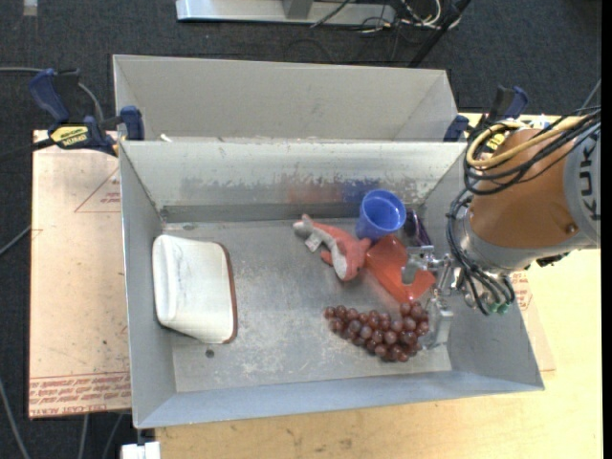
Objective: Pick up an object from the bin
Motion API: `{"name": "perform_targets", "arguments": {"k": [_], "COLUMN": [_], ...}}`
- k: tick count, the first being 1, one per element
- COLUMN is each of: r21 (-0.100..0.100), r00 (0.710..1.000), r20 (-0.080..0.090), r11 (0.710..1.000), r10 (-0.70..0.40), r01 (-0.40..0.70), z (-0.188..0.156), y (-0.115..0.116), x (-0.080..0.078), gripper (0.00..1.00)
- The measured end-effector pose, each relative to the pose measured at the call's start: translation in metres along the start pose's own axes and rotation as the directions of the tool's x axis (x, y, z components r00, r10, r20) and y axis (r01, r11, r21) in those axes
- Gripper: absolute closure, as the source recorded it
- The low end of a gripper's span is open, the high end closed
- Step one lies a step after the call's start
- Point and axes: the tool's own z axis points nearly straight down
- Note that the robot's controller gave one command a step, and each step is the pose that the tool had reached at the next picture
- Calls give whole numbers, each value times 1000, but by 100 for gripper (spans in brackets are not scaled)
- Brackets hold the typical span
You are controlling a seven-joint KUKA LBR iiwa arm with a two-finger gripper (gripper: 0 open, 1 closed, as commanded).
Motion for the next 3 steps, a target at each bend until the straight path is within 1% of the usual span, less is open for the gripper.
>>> {"name": "perform_targets", "arguments": {"k": [1, 2, 3], "r21": [1, 1, -2], "r00": [1000, 1000, 999], "r20": [8, 5, -5], "r11": [1000, 1000, 999], "r10": [-2, -22, -53], "r01": [2, 22, 53], "z": [-5, 55, 43], "y": [0, 19, 22], "x": [-2, 9, 16], "gripper": [0, 0, 0]}}
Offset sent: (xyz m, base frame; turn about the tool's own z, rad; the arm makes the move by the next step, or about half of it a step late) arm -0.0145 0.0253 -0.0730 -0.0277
